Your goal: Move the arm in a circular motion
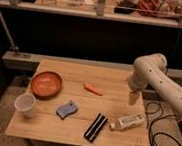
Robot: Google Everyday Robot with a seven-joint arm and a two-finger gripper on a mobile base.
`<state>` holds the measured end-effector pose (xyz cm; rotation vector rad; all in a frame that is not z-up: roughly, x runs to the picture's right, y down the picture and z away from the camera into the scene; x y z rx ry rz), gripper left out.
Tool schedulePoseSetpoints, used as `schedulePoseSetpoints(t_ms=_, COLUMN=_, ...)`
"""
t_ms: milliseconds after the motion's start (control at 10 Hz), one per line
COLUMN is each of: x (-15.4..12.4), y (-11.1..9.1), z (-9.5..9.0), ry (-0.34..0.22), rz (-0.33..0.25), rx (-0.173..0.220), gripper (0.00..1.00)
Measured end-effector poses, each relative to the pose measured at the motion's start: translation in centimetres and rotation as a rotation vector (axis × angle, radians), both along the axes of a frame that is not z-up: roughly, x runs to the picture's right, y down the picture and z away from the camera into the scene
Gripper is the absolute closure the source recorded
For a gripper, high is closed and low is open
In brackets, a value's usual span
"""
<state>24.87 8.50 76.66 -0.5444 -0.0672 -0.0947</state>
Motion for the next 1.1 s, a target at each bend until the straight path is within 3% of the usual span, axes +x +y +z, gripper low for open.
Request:
schedulePoseSetpoints(t_ms=300, x=-3.8, y=3.4, z=-2.7, ry=-0.065, rz=-0.023, rx=-0.022, gripper=0.2)
schedulePoseSetpoints(t_ms=600, x=-10.2, y=4.3, z=-4.2, ry=-0.157, rz=-0.05, rx=-0.063, gripper=0.2)
schedulePoseSetpoints(t_ms=1000, x=-19.3, y=4.9, z=-6.7, ry=-0.25, rz=-0.125, rx=-0.161, gripper=0.2)
schedulePoseSetpoints(t_ms=1100, x=-20.8, y=5.0, z=-6.8, ry=-0.267, rz=-0.125, rx=-0.171, gripper=0.2)
